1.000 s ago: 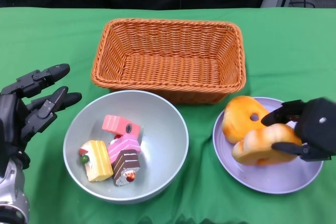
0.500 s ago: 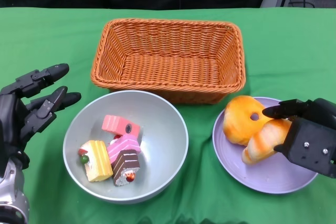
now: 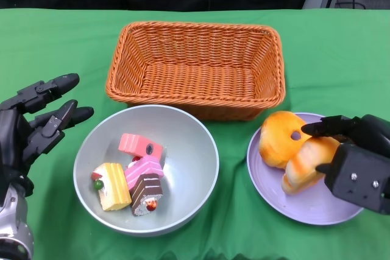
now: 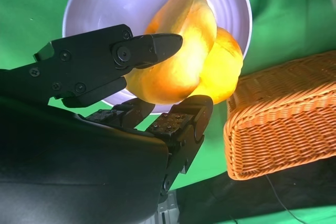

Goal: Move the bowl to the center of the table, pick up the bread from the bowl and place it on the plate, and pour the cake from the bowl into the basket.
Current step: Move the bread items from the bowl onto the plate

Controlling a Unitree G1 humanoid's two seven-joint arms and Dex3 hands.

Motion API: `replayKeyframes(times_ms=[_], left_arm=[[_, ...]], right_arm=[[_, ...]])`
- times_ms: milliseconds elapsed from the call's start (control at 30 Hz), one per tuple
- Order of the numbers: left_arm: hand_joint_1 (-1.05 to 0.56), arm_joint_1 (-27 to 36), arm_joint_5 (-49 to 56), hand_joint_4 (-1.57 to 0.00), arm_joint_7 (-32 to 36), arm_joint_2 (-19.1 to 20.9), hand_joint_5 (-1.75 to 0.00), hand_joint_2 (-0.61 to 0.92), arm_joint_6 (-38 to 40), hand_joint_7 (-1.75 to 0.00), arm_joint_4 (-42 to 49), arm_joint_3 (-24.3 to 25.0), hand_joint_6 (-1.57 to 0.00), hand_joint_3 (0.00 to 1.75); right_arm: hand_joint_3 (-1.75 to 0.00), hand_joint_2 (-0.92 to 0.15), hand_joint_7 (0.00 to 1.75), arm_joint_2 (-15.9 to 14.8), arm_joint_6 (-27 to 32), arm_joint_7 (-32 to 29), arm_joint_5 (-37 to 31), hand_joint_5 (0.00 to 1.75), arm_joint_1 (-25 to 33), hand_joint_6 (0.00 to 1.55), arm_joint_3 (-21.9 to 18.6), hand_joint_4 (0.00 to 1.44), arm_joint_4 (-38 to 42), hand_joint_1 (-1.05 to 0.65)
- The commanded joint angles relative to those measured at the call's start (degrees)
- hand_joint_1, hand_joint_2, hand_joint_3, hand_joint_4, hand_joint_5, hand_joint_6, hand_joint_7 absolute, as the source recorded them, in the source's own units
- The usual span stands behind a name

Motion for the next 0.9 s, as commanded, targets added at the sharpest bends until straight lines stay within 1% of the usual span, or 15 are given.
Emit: replayKeyframes(times_ms=[33, 200, 233, 300, 433, 567, 767, 833, 900], left_arm=[[-0.44, 0.10, -0.16, -1.11, 0.01, 1.21, -0.01, 0.92, -0.39, 0.00, 0.25, 0.16, -0.95, 0.24], [-0.42, 0.18, -0.25, -1.11, -0.19, 1.16, 0.00, 0.92, -0.40, 0.00, 0.17, 0.24, -0.95, 0.23], [-0.42, 0.19, -0.29, -1.11, -0.31, 1.13, 0.00, 0.92, -0.45, 0.00, 0.17, 0.27, -0.95, 0.23], [-0.43, 0.21, -0.17, -1.11, -0.22, 1.11, 0.00, 0.92, -0.59, 0.00, 0.18, 0.23, -0.95, 0.24], [-0.44, 0.15, -0.38, -1.12, -0.32, 1.06, -0.01, 0.92, -0.31, 0.00, 0.14, 0.40, -0.95, 0.24], [-0.44, 0.22, -0.11, -1.12, -0.21, 1.22, -0.01, 0.92, -0.44, 0.00, 0.19, 0.28, -0.95, 0.24], [-0.42, 0.18, -0.62, -1.12, -0.88, 1.10, -0.01, 0.92, -0.27, 0.00, 0.14, 0.61, -0.95, 0.24], [-0.42, 0.18, -0.59, -1.11, -1.01, 1.16, 0.00, 0.92, -0.09, 0.00, 0.08, 0.54, -0.94, 0.24], [-0.43, 0.26, -0.14, -1.11, -0.35, 1.22, 0.00, 0.92, -0.32, 0.00, 0.07, 0.29, -0.94, 0.24]], right_arm=[[-0.07, -0.92, 0.00, 0.32, -4.71, -3.68, -0.98, 0.03, 0.83, 0.59, -0.39, 0.55, 2.82, -0.21], [-0.04, -0.92, 0.00, 0.55, -8.44, -6.58, -2.46, 0.01, 0.93, 0.55, -0.18, 0.52, 5.18, -0.22], [-0.03, -0.92, 0.00, 0.59, -9.55, -8.02, -3.52, 0.01, 1.05, 0.55, 0.09, 0.52, 5.76, -0.23], [-0.02, -0.90, 0.00, 0.83, -11.27, -10.51, -5.33, 0.00, 1.30, 0.49, 0.48, 0.43, 6.74, -0.27], [-0.01, -0.89, 0.00, 1.63, -13.56, -13.72, -7.50, 0.00, 1.57, 0.43, 0.65, 0.34, 8.37, -0.28], [-0.01, -0.90, 0.00, 1.78, -14.56, -14.74, -9.13, 0.00, 1.42, 0.39, 0.92, 0.30, 9.47, -0.29], [0.00, -0.89, 0.00, 2.05, -17.78, -19.18, -11.60, 0.00, 1.09, 0.39, 1.53, 0.28, 12.64, -0.27], [0.00, -0.89, 0.00, 2.04, -19.78, -22.30, -13.23, 0.00, 0.50, 0.39, 2.20, 0.26, 15.04, -0.27], [0.00, -0.88, 0.00, 2.08, -22.38, -26.91, -15.18, 0.00, -0.56, 0.39, 3.09, 0.25, 18.57, -0.28]])
